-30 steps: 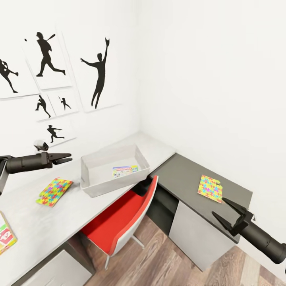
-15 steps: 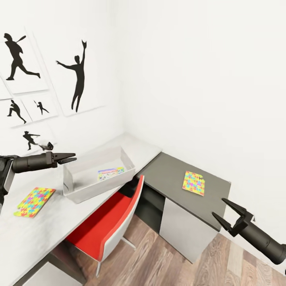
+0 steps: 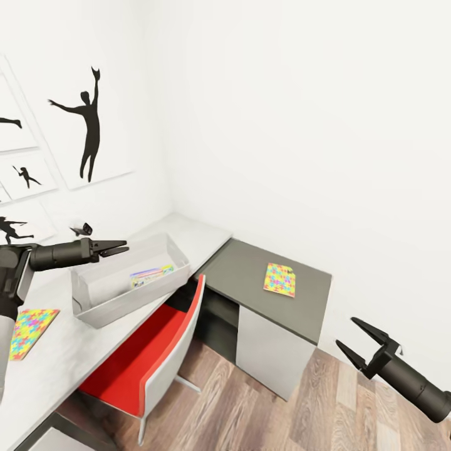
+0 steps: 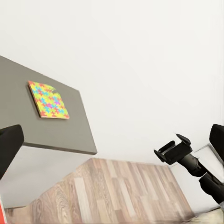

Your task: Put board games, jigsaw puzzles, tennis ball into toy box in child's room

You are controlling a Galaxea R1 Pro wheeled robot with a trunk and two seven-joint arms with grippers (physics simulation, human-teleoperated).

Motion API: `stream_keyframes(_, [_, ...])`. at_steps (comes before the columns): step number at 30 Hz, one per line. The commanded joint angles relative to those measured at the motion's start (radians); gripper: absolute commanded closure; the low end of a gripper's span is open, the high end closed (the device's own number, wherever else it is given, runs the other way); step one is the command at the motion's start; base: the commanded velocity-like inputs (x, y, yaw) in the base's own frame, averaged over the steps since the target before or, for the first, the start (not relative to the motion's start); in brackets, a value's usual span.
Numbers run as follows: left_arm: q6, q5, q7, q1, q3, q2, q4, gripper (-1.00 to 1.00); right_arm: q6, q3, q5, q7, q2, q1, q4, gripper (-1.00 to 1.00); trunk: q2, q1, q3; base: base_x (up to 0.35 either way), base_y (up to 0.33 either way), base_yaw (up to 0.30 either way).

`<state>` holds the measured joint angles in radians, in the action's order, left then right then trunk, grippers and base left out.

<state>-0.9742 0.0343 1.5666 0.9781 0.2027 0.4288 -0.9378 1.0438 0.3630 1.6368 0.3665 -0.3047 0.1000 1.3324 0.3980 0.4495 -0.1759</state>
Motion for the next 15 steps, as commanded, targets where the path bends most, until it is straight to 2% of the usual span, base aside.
stream_keyframes(1, [-0.011,-0.001,0.004,0.001,0.0,0.0,-0.001,-1.0,0.003,0.002,-0.011,0.012,0.0,0.001,-0.002,-1.0,0.002,0.0,-0.001,-0.087,0.0,-0.252])
stream_keyframes(15, [-0.015,-0.001,0.004,0.001,0.001,-0.011,-0.037,-1.0,0.003,0.012,-0.014,0.032,-0.008,0.001,-0.036,-1.0,0.002,0.0,0.01,-0.088,0.0,-0.252])
